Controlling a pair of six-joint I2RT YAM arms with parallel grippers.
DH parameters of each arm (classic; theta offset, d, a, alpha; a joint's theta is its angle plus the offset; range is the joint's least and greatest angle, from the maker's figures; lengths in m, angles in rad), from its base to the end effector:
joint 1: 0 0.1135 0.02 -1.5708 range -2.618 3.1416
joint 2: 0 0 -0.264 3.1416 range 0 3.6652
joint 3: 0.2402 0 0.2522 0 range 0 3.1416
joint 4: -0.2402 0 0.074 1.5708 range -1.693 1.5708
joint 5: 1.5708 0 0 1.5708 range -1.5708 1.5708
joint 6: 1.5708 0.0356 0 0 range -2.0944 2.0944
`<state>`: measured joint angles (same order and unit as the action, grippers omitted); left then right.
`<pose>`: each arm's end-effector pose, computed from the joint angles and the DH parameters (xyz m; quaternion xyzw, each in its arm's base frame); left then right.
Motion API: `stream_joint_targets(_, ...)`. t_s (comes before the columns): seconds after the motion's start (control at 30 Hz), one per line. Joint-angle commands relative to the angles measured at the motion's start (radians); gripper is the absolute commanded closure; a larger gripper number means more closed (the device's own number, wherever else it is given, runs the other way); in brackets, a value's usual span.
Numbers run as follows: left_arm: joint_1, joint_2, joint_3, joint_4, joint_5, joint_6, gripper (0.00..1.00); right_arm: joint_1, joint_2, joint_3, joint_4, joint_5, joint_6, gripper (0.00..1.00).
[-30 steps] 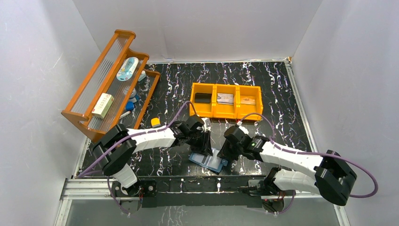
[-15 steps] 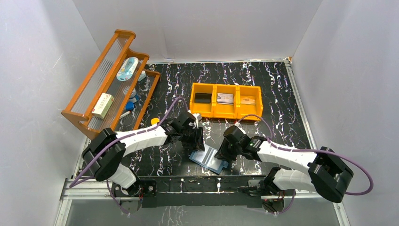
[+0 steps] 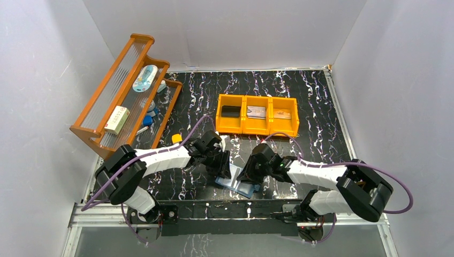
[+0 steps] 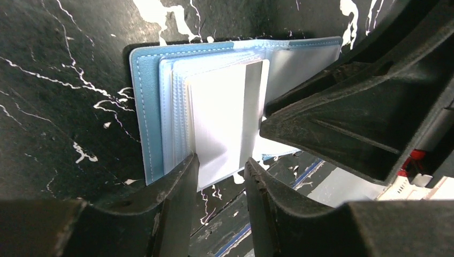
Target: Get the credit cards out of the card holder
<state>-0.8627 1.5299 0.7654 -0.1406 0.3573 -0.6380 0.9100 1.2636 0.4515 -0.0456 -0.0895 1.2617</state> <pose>0.1816 -0.2313 0.1666 0.1620 0.9177 -0.3421 0.1207 0.1349 0.1787 0.1459 0.1484 0.9245 0.3280 0.1255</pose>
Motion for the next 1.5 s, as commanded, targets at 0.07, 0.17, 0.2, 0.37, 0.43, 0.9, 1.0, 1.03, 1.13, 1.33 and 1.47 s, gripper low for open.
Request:
stream_joint_targets(0.07, -0.004, -0.027, -0.096, -0.008, 0.039, -0.034, 0.63, -0.006, 0.037, -0.032, 0.135, -0.052, 0.016, 0.66)
stream_joint_targets(0.17, -0.004, -0.034, -0.112, -0.007, 0.034, -0.04, 0.64, -0.017, 0.05, -0.036, 0.167, -0.071, 0.008, 0.69)
stream_joint_targets(0.2, -0.005, -0.037, -0.115, -0.007, 0.033, -0.042, 0.64, -0.02, 0.054, -0.036, 0.174, -0.077, 0.004, 0.71)
stream_joint_targets(0.37, -0.005, -0.055, -0.128, -0.007, 0.025, -0.062, 0.64, -0.042, 0.068, -0.032, 0.193, -0.11, -0.031, 0.86)
stream_joint_targets(0.43, -0.006, -0.059, -0.13, -0.007, 0.016, -0.067, 0.64, -0.045, 0.067, -0.026, 0.173, -0.11, -0.044, 0.89)
stream_joint_targets(0.9, -0.005, -0.025, -0.151, 0.016, -0.036, -0.126, 0.65, -0.123, -0.044, -0.056, 0.084, -0.205, -0.172, 1.0)
stream_joint_targets(1.0, -0.006, -0.025, -0.15, 0.012, -0.041, -0.129, 0.65, -0.14, -0.05, -0.058, 0.055, -0.208, -0.183, 0.99)
stream_joint_targets(1.03, -0.006, -0.026, -0.149, 0.012, -0.041, -0.13, 0.65, -0.146, -0.05, -0.057, 0.044, -0.208, -0.188, 0.99)
stream_joint_targets(1.13, -0.005, -0.044, -0.135, 0.007, -0.031, -0.129, 0.64, -0.154, -0.045, -0.062, 0.032, -0.196, -0.183, 0.98)
stream_joint_targets(1.33, -0.006, -0.126, -0.037, -0.056, -0.083, -0.08, 0.5, -0.158, -0.002, -0.059, 0.038, -0.181, -0.173, 0.98)
stream_joint_targets(1.47, -0.006, -0.119, 0.056, -0.05, -0.056, -0.032, 0.45, -0.159, 0.026, -0.044, 0.02, -0.164, -0.191, 0.97)
